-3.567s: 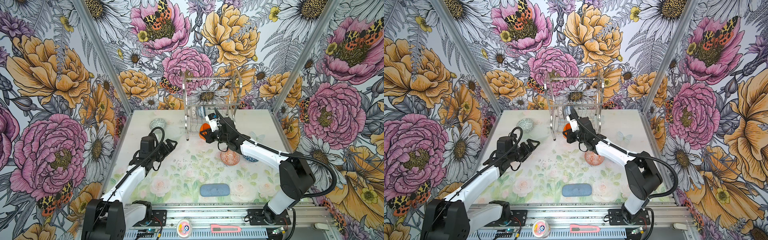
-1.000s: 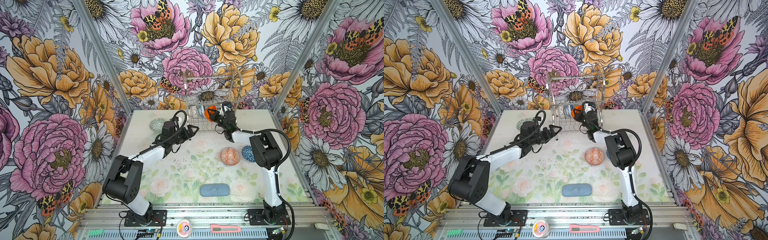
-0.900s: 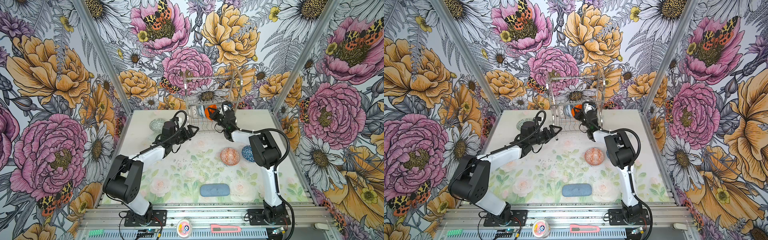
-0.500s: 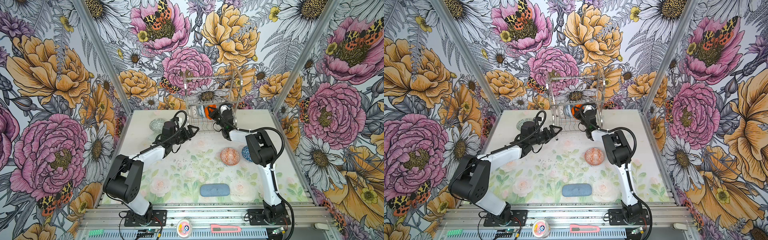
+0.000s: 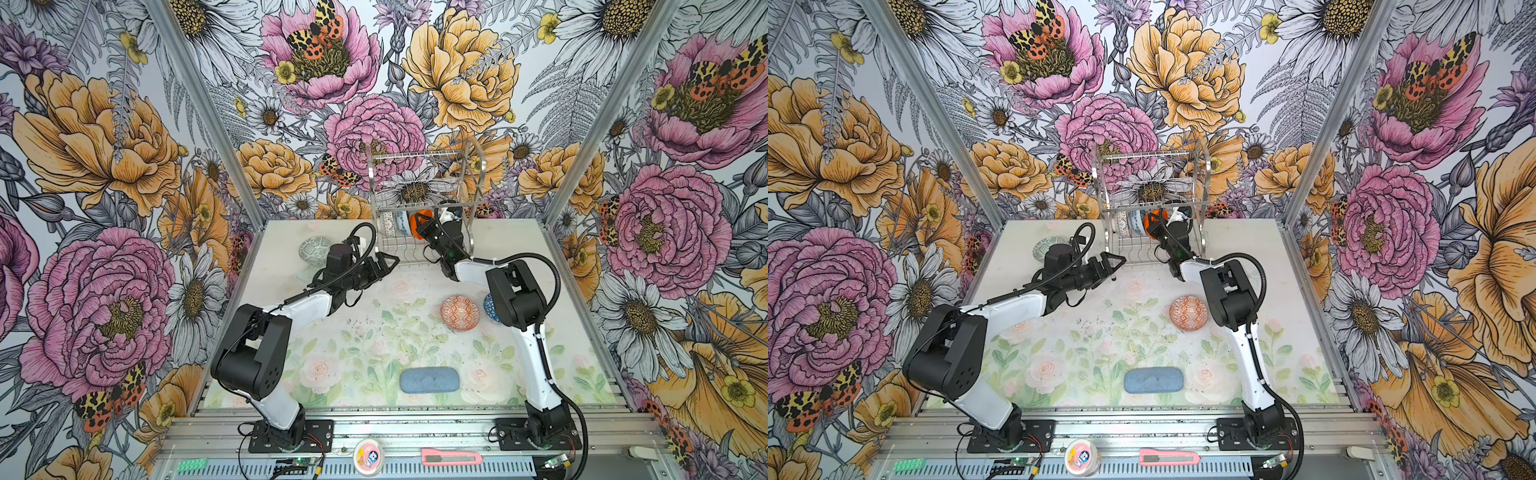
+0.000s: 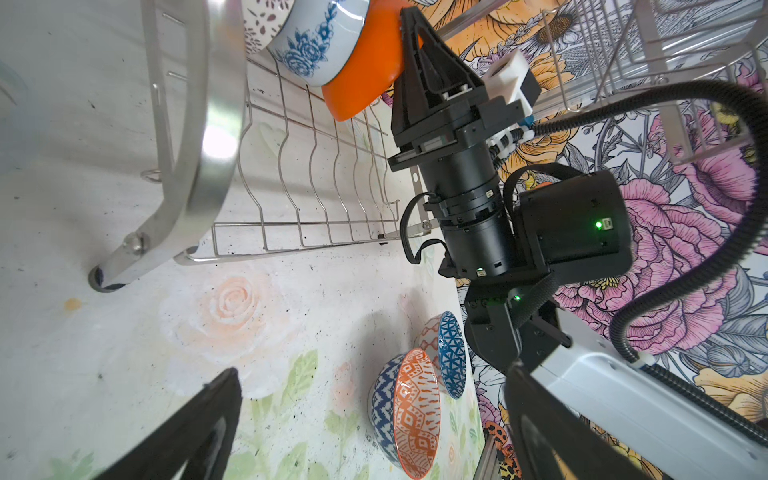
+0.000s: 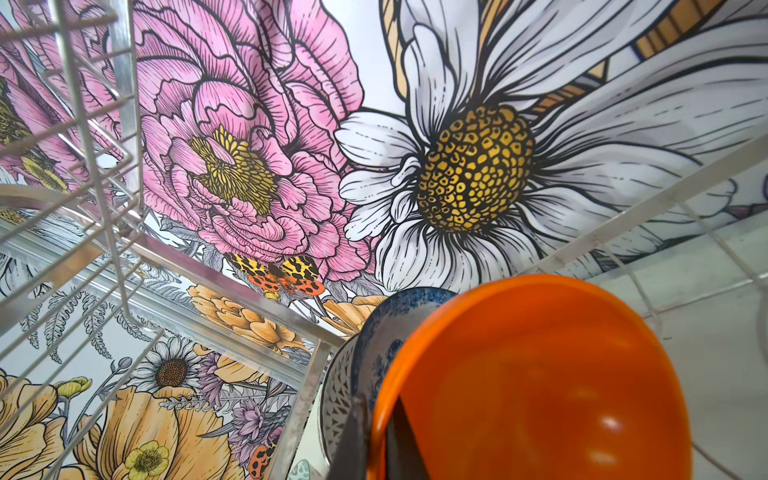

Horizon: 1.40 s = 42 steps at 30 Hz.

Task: Load the bowls into the dish rack
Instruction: 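Lower the orange bowl upright between the rack wires beside the blue-and-white bowl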

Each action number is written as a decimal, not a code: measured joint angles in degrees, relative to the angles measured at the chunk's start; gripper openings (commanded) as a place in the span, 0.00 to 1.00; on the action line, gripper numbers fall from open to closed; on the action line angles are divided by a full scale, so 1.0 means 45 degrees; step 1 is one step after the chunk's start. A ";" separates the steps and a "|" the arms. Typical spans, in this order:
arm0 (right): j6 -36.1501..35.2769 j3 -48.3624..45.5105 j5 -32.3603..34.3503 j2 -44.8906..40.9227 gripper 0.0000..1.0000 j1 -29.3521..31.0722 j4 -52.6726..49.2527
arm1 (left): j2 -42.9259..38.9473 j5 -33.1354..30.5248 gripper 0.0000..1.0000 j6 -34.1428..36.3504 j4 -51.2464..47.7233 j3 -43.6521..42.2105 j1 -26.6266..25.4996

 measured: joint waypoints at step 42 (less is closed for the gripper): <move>0.0049 0.2550 0.1175 0.2152 0.03 0.0068 0.0787 | 0.0015 0.0185 0.99 0.0000 0.0155 0.0000 0.0272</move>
